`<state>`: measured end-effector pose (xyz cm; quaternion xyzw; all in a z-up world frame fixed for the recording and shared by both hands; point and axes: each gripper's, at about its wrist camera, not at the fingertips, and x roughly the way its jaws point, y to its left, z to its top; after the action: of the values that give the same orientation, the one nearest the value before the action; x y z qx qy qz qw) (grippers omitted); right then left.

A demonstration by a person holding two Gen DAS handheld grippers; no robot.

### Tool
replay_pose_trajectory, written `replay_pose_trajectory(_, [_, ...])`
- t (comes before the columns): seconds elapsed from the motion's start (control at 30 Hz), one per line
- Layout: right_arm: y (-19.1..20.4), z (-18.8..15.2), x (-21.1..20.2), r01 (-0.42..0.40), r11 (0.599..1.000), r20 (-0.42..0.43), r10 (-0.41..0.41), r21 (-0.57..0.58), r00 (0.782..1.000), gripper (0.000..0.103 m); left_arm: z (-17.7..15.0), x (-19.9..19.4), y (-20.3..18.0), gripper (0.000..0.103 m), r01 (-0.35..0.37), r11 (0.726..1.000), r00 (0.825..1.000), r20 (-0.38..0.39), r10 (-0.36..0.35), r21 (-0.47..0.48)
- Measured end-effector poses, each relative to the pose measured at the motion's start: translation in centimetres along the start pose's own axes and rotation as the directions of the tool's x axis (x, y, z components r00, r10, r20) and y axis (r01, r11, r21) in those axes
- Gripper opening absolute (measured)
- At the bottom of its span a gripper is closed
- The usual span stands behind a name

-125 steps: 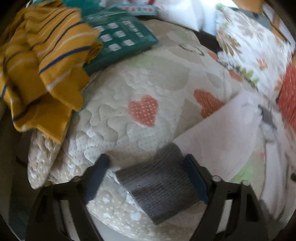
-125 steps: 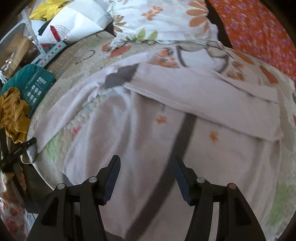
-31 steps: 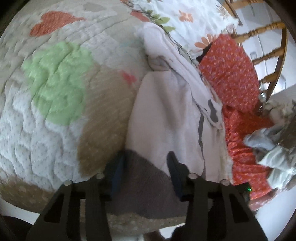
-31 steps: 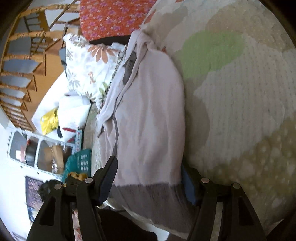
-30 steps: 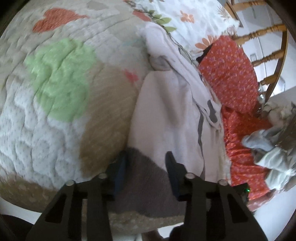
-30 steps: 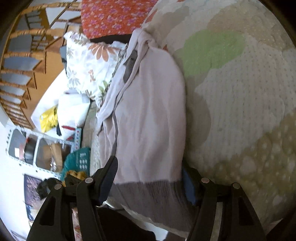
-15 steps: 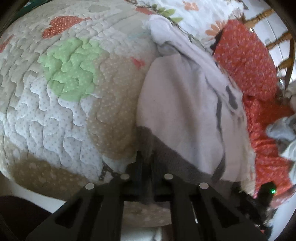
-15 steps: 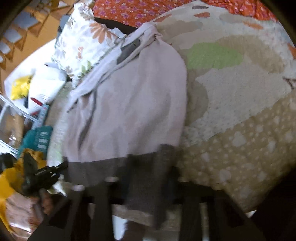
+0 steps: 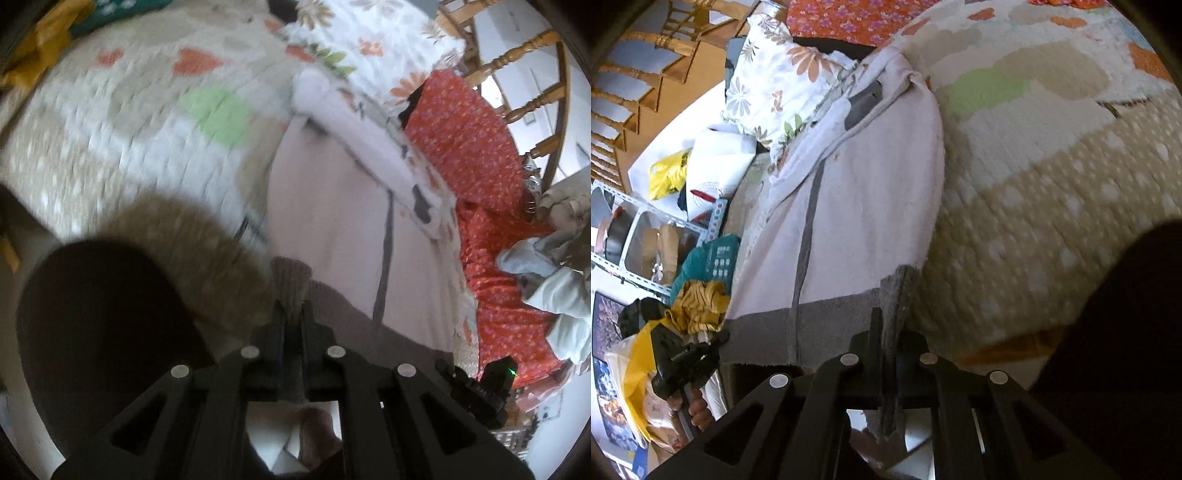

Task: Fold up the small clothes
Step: 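Lift the hem with both tools, fold it toward the collar, and release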

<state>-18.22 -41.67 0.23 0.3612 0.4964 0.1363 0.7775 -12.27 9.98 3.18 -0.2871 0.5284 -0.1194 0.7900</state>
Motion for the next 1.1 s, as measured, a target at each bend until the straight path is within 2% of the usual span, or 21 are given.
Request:
replay_pose_trajectory(0.13, [0.0,-0.1,0.2,0.0,1.0,-0.007,0.0,0.004,1.0,0.005,-0.5,1.2,0.7,0.006,0.022,0.998,1.0,-0.012,-0.022,-0.066])
replay_pose_trajectory(0.27, [0.4,0.2,0.5,0.007,1.0,-0.02,-0.007,0.005,1.0,0.005,-0.1,1.1,0.3,0.006,0.027,0.998,1.0,-0.002,-0.028,-0.064])
replay_pose_trajectory(0.43, [1.0,3.0,0.7,-0.037,0.999,-0.021,0.038,0.03,0.999,0.005,3.3,0.6,-0.1,0.006,0.068,0.993,0.997,0.034,-0.065,-0.099])
replay_pose_trajectory(0.57, [2.2,7.7,0.5,-0.09,0.995,0.028,0.089,0.033,0.996,0.005,8.3,1.0,-2.2,0.006,0.092,0.991,0.994,0.075,-0.085,-0.096])
replay_pose_trajectory(0.77, [5.2,18.0,2.1,-0.102,0.995,0.142,0.101,-0.002,0.985,0.005,18.0,3.6,-7.3,0.006,0.084,0.995,0.984,0.16,-0.073,-0.058])
replay_pose_trajectory(0.83, [5.2,21.4,3.5,-0.1,0.995,0.16,0.097,0.016,0.982,0.005,21.0,5.4,-8.4,0.006,0.083,0.995,0.984,0.164,-0.072,-0.062])
replay_pose_trajectory(0.9, [5.0,24.0,5.1,-0.081,0.996,0.165,0.074,0.037,0.984,0.005,23.6,7.8,-9.3,0.006,0.053,0.996,0.987,0.156,-0.042,-0.068])
replay_pose_trajectory(1.1, [2.9,29.3,9.2,-0.065,0.99,0.155,0.044,0.128,0.987,0.005,27.4,12.8,-10.0,0.006,0.001,0.997,0.992,0.124,0.01,-0.083])
